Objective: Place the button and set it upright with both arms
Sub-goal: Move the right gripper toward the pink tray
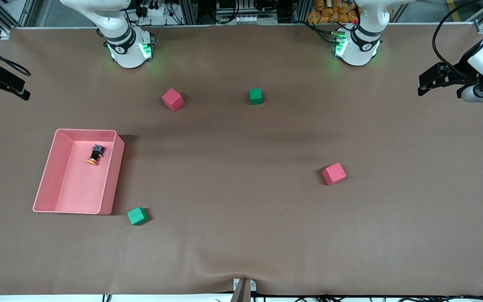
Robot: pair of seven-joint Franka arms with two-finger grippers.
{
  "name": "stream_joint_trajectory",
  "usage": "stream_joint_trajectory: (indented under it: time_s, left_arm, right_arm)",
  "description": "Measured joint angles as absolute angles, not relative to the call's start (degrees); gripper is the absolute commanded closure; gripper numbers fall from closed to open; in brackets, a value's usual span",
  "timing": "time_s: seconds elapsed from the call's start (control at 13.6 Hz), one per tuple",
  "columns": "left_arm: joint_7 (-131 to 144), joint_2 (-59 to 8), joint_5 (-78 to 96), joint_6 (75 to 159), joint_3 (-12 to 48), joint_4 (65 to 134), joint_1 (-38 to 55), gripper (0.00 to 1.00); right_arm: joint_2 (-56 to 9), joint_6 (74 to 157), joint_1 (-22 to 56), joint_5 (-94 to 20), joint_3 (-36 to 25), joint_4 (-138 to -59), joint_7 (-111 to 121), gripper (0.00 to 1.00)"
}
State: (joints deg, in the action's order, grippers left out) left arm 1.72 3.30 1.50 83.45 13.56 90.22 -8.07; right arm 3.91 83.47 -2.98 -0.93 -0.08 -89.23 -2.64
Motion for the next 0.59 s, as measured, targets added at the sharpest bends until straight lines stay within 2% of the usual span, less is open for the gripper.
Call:
stream_joint_trajectory:
  time_s: [0.59]
  left_arm:
    - [1.7, 2.4, 1.5, 83.5, 13.6, 90.0, -8.1, 0.00]
  right_arm:
    - [3.9, 85.4, -3.0, -0.9, -0.2, -91.0, -2.6, 0.00]
